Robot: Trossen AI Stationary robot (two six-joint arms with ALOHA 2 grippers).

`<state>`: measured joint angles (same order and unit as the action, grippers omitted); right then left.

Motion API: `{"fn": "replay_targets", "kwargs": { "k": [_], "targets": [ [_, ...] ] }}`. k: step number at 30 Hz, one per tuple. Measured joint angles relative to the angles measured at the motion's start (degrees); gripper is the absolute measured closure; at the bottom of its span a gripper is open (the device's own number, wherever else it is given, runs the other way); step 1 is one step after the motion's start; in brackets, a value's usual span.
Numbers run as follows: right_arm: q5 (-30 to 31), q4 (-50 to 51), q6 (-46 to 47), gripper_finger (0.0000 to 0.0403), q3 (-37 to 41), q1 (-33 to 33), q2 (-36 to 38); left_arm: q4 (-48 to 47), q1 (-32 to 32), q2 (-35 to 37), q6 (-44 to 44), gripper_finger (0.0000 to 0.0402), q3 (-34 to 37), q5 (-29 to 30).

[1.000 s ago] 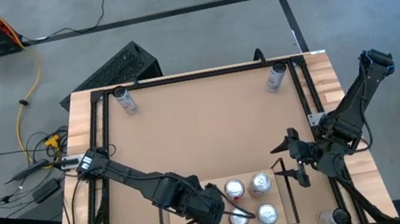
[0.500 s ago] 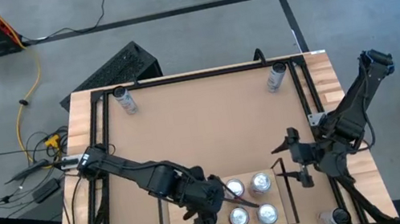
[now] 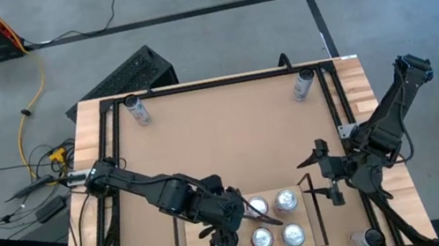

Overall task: Place canned beverage on shelf
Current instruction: Put the white blue soda can aligned with the other white blue soda can on the shelf

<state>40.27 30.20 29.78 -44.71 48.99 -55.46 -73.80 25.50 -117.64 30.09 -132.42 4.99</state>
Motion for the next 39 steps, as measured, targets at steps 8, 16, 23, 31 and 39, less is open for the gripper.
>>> {"fn": "replay_targets", "kwargs": {
  "k": [8, 16, 23, 31, 39],
  "targets": [
    [2.56, 0.0, -1.06, 0.0033, -0.02, 0.0, 0.02, -0.02, -0.91, 0.0, -2.9, 0.0099, 0.0, 1.51],
    [9.31, 0.17, -6.59, 0.0033, -0.09, 0.0, 0.43, 0.09, -3.79, 1.02, -7.37, 0.0099, 0.04, 1.49],
    [16.69, 1.14, -10.13, 0.0033, -0.11, -5.88, 8.46, -0.52, -6.46, 5.99, -14.31, 0.0099, 0.04, 8.23],
    [17.22, 3.21, -14.84, 0.0033, -0.17, -20.01, 21.76, -6.26, -8.56, 11.46, -17.93, 0.0099, 0.25, 22.1],
    [20.52, 8.83, -14.72, 0.0033, -0.17, -33.18, 28.54, -2.1, -9.17, 21.06, -18.32, 0.0099, 20.75, 26.35]
  ]
}}
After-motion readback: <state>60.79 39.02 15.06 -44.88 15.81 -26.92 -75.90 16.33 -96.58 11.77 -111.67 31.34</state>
